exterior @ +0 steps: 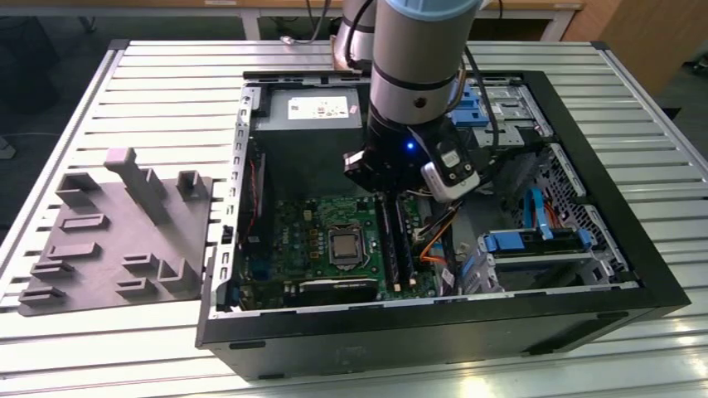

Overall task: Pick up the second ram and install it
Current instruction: 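Press down the second ram until it locks into place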

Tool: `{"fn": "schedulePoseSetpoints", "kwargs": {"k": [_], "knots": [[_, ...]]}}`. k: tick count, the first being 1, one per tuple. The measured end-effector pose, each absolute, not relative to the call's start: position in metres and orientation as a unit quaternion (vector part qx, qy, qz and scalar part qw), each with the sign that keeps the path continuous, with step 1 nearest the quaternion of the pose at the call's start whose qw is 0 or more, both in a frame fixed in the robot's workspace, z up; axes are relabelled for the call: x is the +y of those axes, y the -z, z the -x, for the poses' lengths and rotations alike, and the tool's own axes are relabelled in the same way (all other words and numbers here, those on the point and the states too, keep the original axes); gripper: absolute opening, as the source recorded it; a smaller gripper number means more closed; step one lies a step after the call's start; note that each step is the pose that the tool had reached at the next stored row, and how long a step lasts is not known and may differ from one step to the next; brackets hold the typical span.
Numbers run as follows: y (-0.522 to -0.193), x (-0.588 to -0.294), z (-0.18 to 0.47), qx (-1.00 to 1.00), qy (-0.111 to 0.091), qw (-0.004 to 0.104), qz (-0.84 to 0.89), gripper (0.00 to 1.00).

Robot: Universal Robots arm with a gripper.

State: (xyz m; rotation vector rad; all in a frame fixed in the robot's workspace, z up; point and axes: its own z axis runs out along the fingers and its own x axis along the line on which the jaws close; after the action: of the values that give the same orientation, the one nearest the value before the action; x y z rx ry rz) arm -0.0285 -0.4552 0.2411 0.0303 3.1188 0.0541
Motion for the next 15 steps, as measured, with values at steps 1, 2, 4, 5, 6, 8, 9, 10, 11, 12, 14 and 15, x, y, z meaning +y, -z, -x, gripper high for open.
{"fn": "schedulePoseSetpoints", "kwargs": {"k": [1,2,4,5,6,8,9,10,11,12,14,15], "knots": [[-0.2409,-0.4545,0.0285,1.000,-0.017,0.011,-0.010,0.11],[-0.2408,-0.4538,0.0285,1.000,-0.017,0.011,-0.010,0.11],[-0.2401,-0.4524,0.0285,1.000,-0.017,0.011,-0.011,0.11],[-0.2396,-0.4521,0.0285,1.000,-0.017,0.011,-0.014,0.11],[-0.2393,-0.4517,0.0285,1.000,-0.017,0.011,-0.017,0.11],[-0.2387,-0.4511,0.0285,1.000,-0.017,0.011,-0.023,0.11],[-0.2383,-0.4507,0.0285,0.999,-0.017,0.011,-0.026,0.11],[-0.2380,-0.4500,0.0285,0.999,-0.017,0.011,-0.027,0.11],[-0.2372,-0.4480,0.0285,0.999,-0.017,0.011,-0.029,0.11],[-0.2368,-0.4472,0.0285,0.999,-0.017,0.011,-0.030,0.11],[-0.2355,-0.4459,0.0285,0.999,-0.017,0.011,-0.030,0.11],[-0.2348,-0.4455,0.0285,0.999,-0.017,0.011,-0.030,0.11]]}}
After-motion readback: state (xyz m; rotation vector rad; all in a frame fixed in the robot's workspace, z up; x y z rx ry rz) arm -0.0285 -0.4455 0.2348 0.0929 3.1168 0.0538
